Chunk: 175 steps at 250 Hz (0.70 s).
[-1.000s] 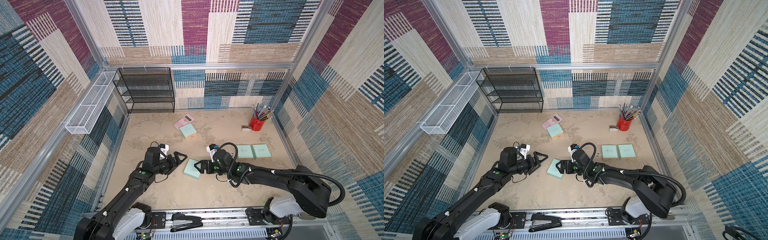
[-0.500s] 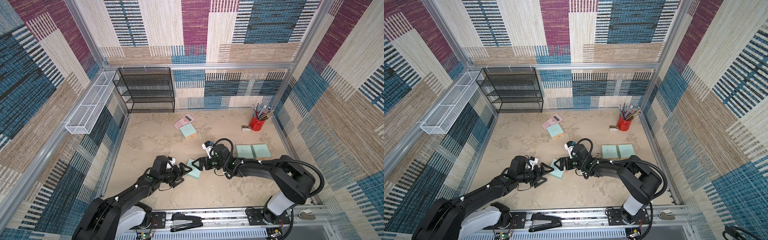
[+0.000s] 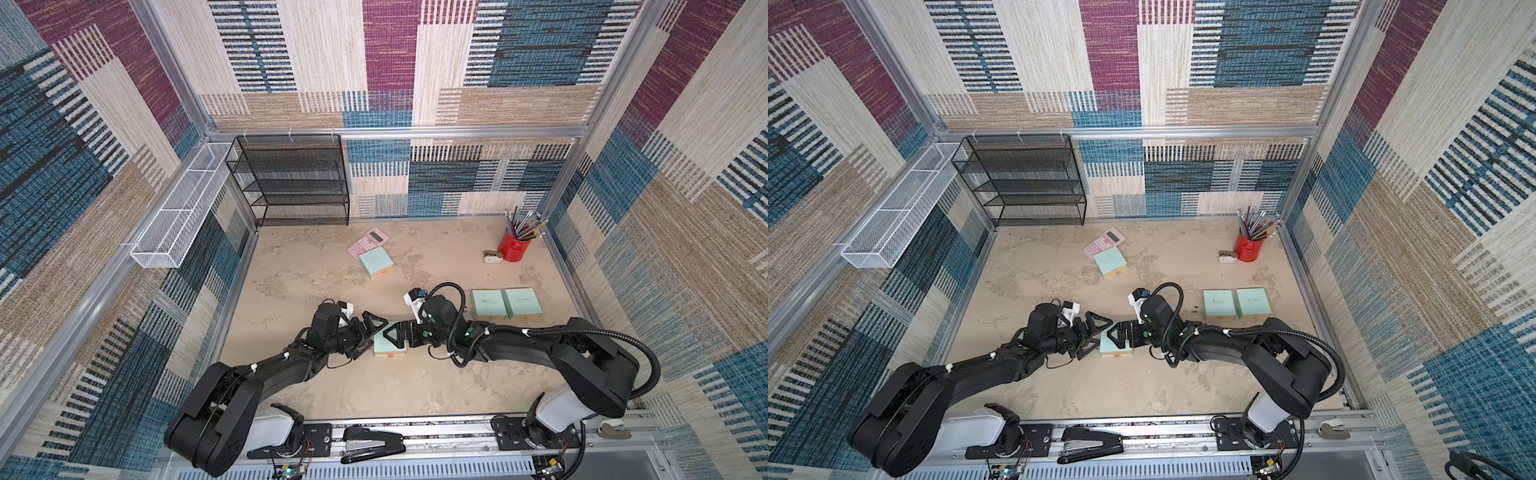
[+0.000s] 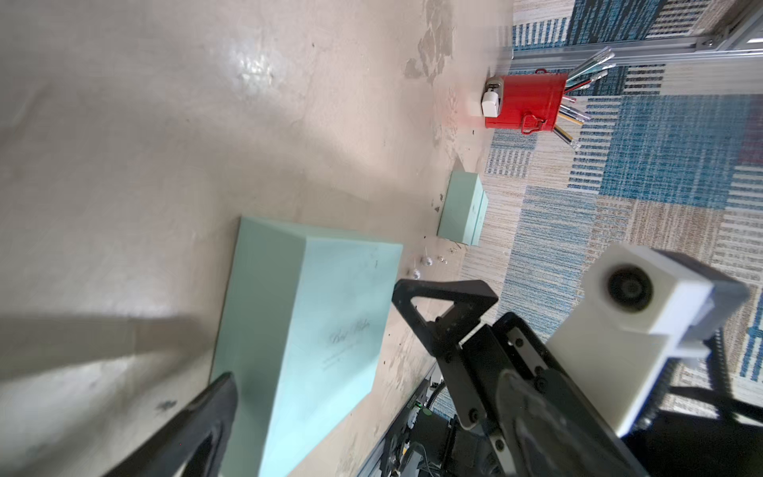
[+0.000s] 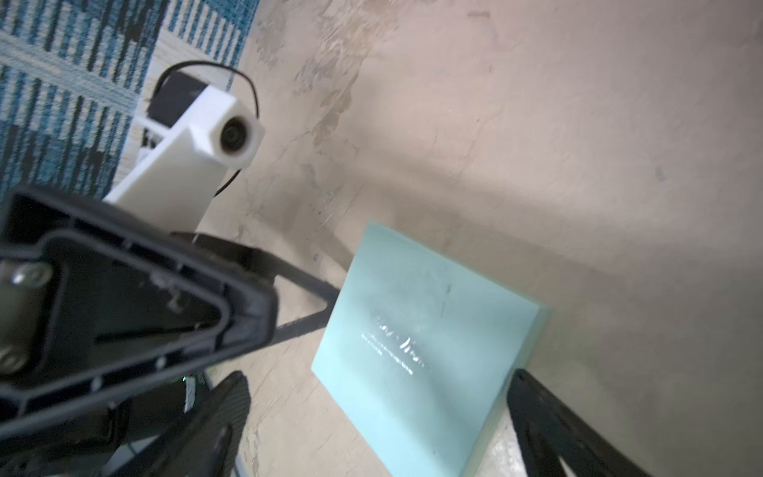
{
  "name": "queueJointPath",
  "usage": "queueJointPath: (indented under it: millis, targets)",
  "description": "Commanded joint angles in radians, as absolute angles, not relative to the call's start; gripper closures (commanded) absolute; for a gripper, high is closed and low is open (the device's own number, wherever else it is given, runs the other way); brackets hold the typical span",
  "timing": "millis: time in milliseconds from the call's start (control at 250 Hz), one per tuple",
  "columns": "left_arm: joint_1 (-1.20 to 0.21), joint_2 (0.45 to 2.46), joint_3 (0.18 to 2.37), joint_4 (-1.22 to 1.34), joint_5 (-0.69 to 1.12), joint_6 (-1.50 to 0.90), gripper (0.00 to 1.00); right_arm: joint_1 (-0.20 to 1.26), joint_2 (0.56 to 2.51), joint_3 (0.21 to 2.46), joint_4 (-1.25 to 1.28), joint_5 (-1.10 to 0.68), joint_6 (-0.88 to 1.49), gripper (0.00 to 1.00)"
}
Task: Take out the earrings from the drawer-style jewelry box
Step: Adjust the jewelry box at the center of the board, then pick up the jewelry box from the center of the board.
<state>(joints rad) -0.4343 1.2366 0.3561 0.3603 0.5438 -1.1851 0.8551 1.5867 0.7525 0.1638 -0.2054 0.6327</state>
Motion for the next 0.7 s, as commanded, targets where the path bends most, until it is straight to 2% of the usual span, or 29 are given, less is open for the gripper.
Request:
queueJointPath:
  millis: [0, 172, 324, 504, 696]
  targets:
    - [-0.428, 1.109, 0.37, 0.167, 0.459, -1.14, 0.02, 0.876, 1.627, 0.838, -0.063, -0.012, 0.684, 0.01]
    - [-0.401, 0.808, 0.461, -0.301, 0.302, -0.958, 0.02, 0.947, 1.686, 0.98, -0.24, 0.097, 0.82, 0.01]
    - [-0.352, 0.681, 0.541, -0.526, 0.258, -0.85, 0.02, 0.986, 1.744, 1.09, -0.333, 0.102, 0.917, 0.01]
    - [-0.331, 0.67, 0.59, -0.573, 0.287, -0.789, 0.01, 1.001, 1.855, 1.273, -0.585, 0.209, 1.028, 0.01]
    - [-0.318, 0.7, 0.57, -0.52, 0.338, -0.78, 0.02, 1.023, 1.892, 1.337, -0.618, 0.218, 1.048, 0.01]
